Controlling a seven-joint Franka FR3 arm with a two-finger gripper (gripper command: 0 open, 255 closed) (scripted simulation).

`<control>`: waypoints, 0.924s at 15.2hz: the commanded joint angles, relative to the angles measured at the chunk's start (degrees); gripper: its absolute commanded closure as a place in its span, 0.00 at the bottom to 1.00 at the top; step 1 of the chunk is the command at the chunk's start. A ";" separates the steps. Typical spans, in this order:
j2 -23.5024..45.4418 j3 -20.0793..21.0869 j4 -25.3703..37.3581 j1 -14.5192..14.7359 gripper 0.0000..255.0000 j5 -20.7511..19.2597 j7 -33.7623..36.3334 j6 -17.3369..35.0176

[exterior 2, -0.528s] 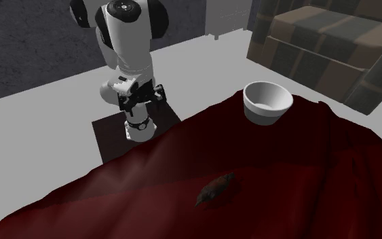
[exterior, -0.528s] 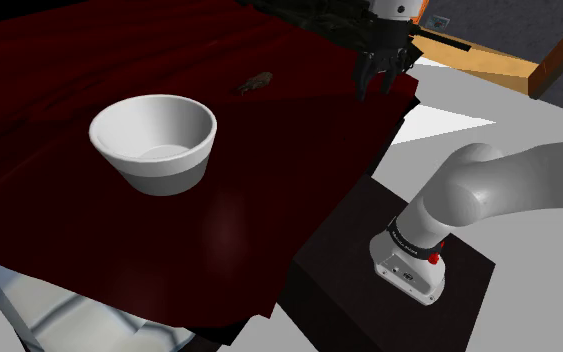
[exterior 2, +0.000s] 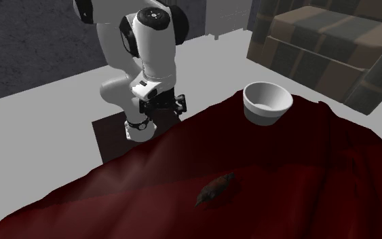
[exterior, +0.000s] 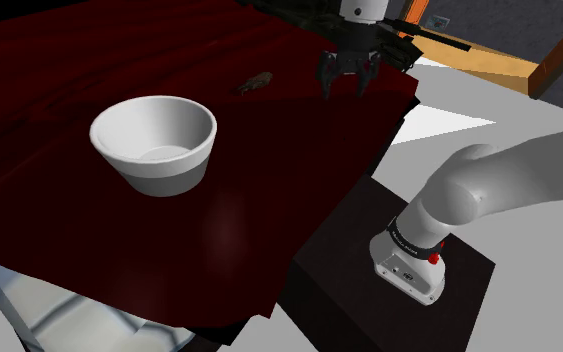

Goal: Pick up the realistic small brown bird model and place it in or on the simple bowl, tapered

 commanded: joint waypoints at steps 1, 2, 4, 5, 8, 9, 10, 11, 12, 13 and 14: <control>4.14 2.90 2.28 -0.92 0.00 1.46 7.10 2.88; 5.94 4.08 3.31 -1.45 0.00 1.84 10.25 4.10; 9.72 6.27 5.65 -2.53 0.00 2.19 16.57 6.44; 11.68 7.32 6.96 -3.12 0.00 2.19 19.71 7.54; 17.80 10.06 11.35 -4.82 0.00 1.37 29.21 10.45; 19.90 10.86 12.96 -5.37 0.00 0.86 32.38 11.27; 22.02 11.59 14.65 -5.90 0.00 0.23 35.55 12.02; 24.16 12.24 16.40 -6.39 0.00 -0.51 38.72 12.68; 26.31 12.78 18.22 -6.80 0.00 -1.35 41.89 13.25; 28.47 13.26 20.11 -7.19 0.00 -2.27 45.04 13.72; 30.64 13.63 22.06 -7.51 0.00 -3.26 48.17 14.10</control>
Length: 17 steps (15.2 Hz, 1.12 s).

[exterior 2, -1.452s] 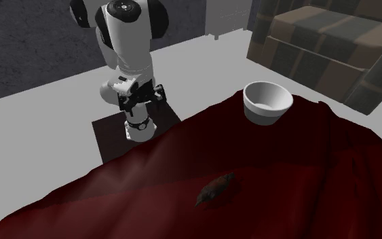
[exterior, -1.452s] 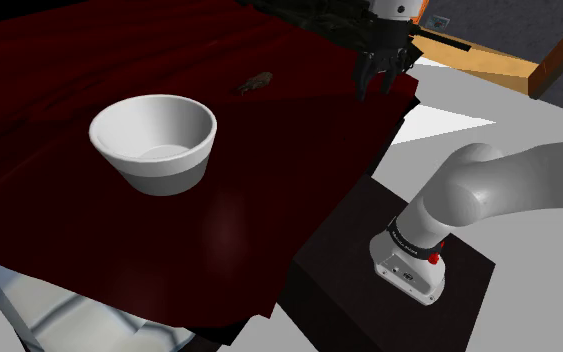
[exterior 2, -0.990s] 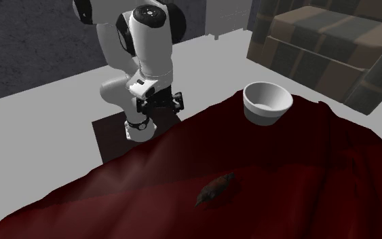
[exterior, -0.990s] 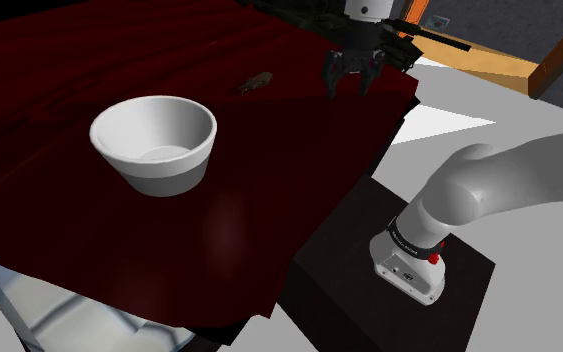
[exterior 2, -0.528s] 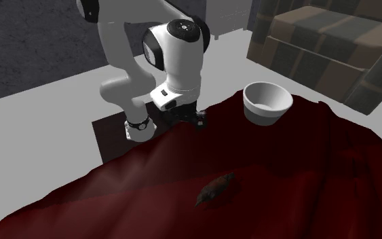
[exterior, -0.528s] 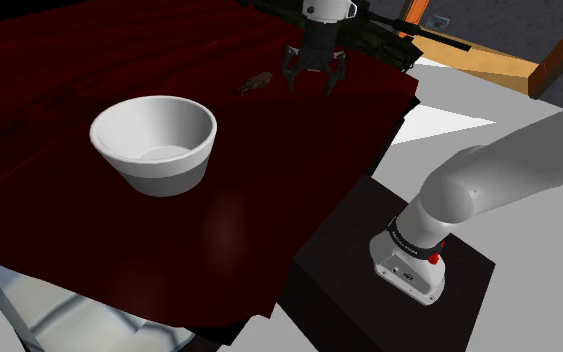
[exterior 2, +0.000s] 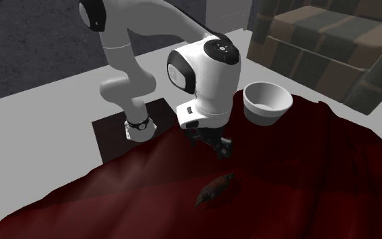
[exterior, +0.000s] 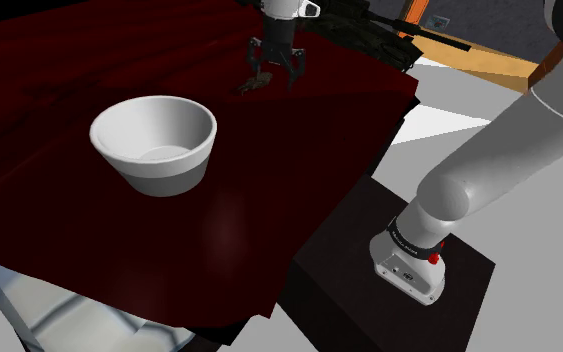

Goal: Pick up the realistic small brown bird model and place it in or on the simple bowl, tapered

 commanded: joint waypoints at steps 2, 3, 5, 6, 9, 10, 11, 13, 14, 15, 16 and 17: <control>5.94 0.55 5.70 -1.00 0.00 -3.00 9.26 0.70; 8.08 0.60 7.83 -1.10 0.00 -4.12 12.25 0.79; 12.30 0.48 12.25 -1.15 0.00 -6.35 18.05 0.69; 14.36 0.22 14.54 -1.03 0.00 -7.43 20.83 0.52; 16.09 -0.19 14.99 -0.84 0.00 -8.30 22.93 1.81; 16.20 -0.22 14.36 -0.86 0.00 -8.36 22.97 2.55; 16.32 -0.24 13.74 -0.87 0.00 -8.43 23.02 3.29; 16.61 -0.29 12.55 -0.89 0.00 -8.58 23.12 4.74; 16.78 -0.32 11.98 -0.90 0.00 -8.67 23.18 5.47; 16.86 -0.33 11.64 -0.91 0.00 -8.71 23.21 5.89; 16.87 -0.33 11.65 -0.91 0.00 -8.72 23.22 5.88; 16.87 -0.33 11.66 -0.91 0.00 -8.72 23.22 5.88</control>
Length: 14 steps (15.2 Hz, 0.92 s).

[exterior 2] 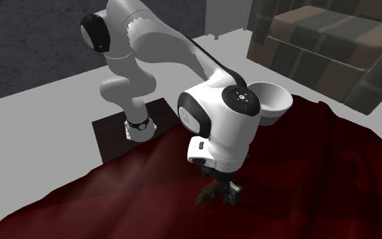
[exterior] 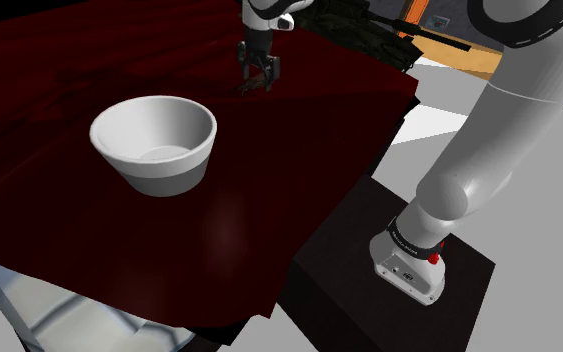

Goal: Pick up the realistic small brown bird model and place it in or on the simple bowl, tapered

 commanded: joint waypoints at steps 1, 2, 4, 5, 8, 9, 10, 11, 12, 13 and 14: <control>-0.01 0.00 -0.15 0.00 0.00 -0.01 0.01 0.17; -0.01 0.00 -0.15 0.00 0.00 -0.01 0.01 0.17; -0.01 0.00 -0.15 0.00 0.00 -0.01 0.01 0.17; 0.00 0.00 -0.13 0.00 0.00 -0.01 0.01 0.15; 0.00 0.00 -0.13 0.00 1.00 -0.01 0.01 0.15; 0.00 0.00 -0.13 0.00 1.00 -0.01 0.01 0.15; 0.00 0.00 -0.13 0.00 1.00 -0.01 0.01 0.15; 0.00 0.00 -0.13 0.00 1.00 -0.01 0.01 0.15; 0.00 0.00 -0.13 0.00 1.00 -0.01 0.01 0.15; 0.00 0.00 -0.13 0.00 1.00 -0.01 0.01 0.15; 0.00 -0.01 -0.13 -0.01 1.00 -0.01 0.01 0.15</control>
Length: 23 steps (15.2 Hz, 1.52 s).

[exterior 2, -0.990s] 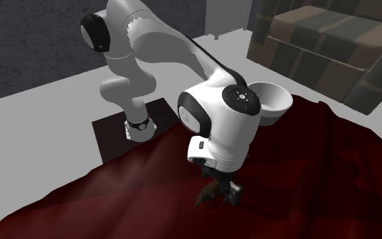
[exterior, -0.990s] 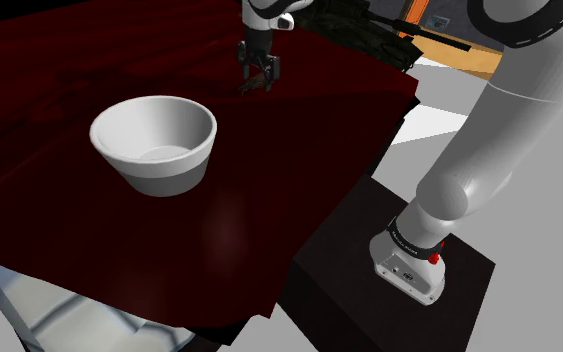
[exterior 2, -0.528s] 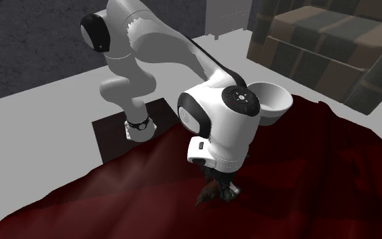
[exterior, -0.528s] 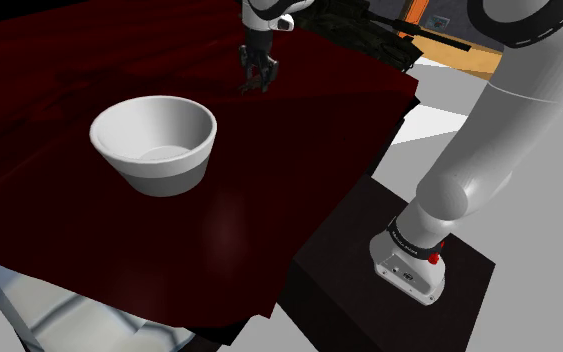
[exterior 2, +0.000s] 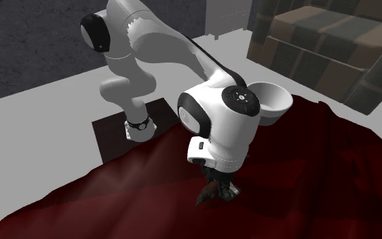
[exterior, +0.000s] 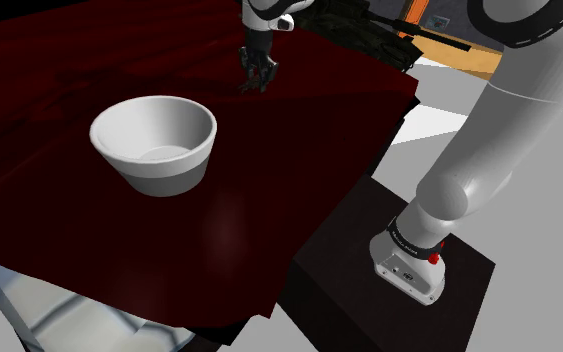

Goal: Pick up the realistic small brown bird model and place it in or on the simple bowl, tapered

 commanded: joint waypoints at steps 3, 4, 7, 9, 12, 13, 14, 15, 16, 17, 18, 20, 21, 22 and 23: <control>-0.35 0.03 1.11 -0.01 1.00 0.18 -0.17 -1.42; -0.49 0.05 1.71 -0.01 1.00 0.25 -0.24 -2.15; -0.86 0.09 3.57 -0.01 1.00 0.46 -0.45 -4.35; -1.05 0.12 4.88 0.00 1.00 0.56 -0.58 -5.84; -1.23 0.15 6.97 0.03 1.00 0.68 -0.74 -8.09; -1.26 0.17 7.70 0.05 1.00 0.70 -0.78 -8.85; -1.28 0.18 8.45 0.06 1.00 0.73 -0.83 -9.61; -1.29 0.19 9.21 0.08 1.00 0.74 -0.87 -10.38; -1.28 0.21 9.99 0.10 1.00 0.75 -0.91 -11.15; -1.25 0.22 10.79 0.13 1.00 0.75 -0.94 -11.92; -1.22 0.24 11.61 0.16 1.00 0.75 -0.97 -12.71; -1.10 0.27 13.30 0.22 1.00 0.73 -1.02 -14.28; -1.01 0.29 14.18 0.26 1.00 0.71 -1.04 -15.08; -0.91 0.31 15.08 0.30 1.00 0.68 -1.06 -15.89; -0.80 0.33 16.00 0.34 1.00 0.65 -1.07 -16.70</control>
